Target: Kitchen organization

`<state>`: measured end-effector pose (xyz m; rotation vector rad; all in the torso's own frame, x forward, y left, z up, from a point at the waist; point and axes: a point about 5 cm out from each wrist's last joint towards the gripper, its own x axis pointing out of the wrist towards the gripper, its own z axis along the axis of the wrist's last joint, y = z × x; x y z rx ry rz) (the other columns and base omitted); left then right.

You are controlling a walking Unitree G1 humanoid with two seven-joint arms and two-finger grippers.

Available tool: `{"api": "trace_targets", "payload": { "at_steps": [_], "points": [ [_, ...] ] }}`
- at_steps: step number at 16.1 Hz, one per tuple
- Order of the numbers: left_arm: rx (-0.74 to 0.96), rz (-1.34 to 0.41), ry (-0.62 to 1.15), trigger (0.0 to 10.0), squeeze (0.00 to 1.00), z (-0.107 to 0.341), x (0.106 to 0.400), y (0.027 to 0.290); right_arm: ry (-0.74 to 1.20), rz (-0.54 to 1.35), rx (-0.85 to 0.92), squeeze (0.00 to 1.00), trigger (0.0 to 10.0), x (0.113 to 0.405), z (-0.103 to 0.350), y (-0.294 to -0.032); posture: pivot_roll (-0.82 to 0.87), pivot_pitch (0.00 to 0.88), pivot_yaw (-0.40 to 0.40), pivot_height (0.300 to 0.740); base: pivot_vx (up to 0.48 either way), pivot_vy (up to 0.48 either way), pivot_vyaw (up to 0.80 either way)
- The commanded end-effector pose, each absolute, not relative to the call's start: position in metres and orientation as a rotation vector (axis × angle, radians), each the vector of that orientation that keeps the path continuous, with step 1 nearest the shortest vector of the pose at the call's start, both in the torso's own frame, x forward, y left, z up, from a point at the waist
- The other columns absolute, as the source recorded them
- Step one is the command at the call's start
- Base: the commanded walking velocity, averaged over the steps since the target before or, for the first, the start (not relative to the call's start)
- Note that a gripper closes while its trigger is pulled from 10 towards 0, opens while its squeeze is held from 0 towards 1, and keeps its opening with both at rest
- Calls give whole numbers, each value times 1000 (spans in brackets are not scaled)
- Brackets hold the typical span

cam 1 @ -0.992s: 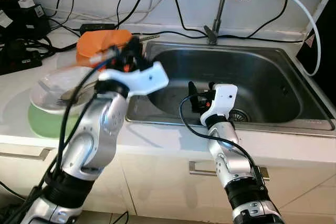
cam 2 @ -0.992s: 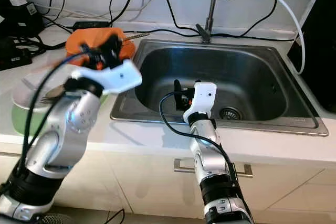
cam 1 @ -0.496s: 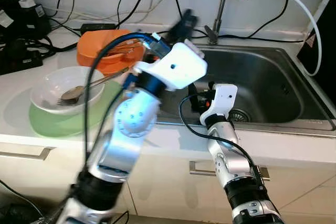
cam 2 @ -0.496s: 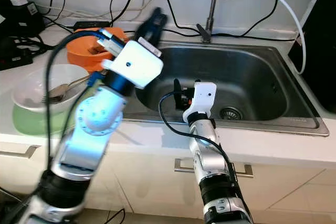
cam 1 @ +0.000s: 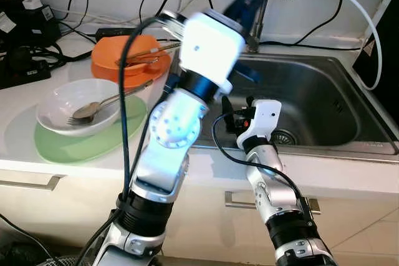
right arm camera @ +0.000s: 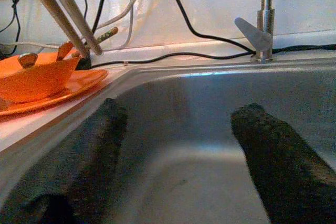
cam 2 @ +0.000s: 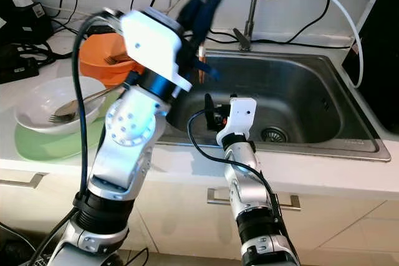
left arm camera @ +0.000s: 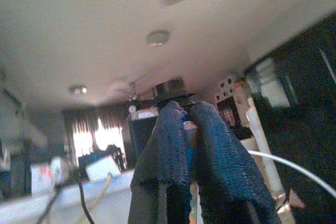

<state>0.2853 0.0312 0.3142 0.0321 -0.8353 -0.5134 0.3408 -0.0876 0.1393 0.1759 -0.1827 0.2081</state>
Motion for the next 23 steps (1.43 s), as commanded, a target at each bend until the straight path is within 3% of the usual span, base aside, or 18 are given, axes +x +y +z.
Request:
{"api": "trace_targets", "payload": {
  "at_steps": [1,2,3,6,9,23],
  "points": [
    [-23,-492,-777,10000,0,307,295,38,-183,209,186,1000,10000,339,138,-90,73,20,6,740,0,0,0],
    [-30,-480,-759,10000,0,303,299,43,-185,222,176,1000,10000,339,138,-89,72,22,6,740,0,0,0],
    [-37,-473,-751,10000,0,301,301,45,-187,234,169,0,10000,338,139,-88,72,22,6,740,0,0,0],
    [-100,-401,-701,10000,0,293,314,69,-236,423,128,0,10000,332,151,-77,70,26,4,740,0,0,0],
    [-115,-403,-677,10000,0,288,316,75,-276,486,127,0,10000,328,160,-72,67,26,7,740,0,0,0],
    [-190,-621,-524,10000,0,265,306,53,-273,545,132,0,10000,321,160,-54,69,0,26,740,0,0,0]
  ]
}}
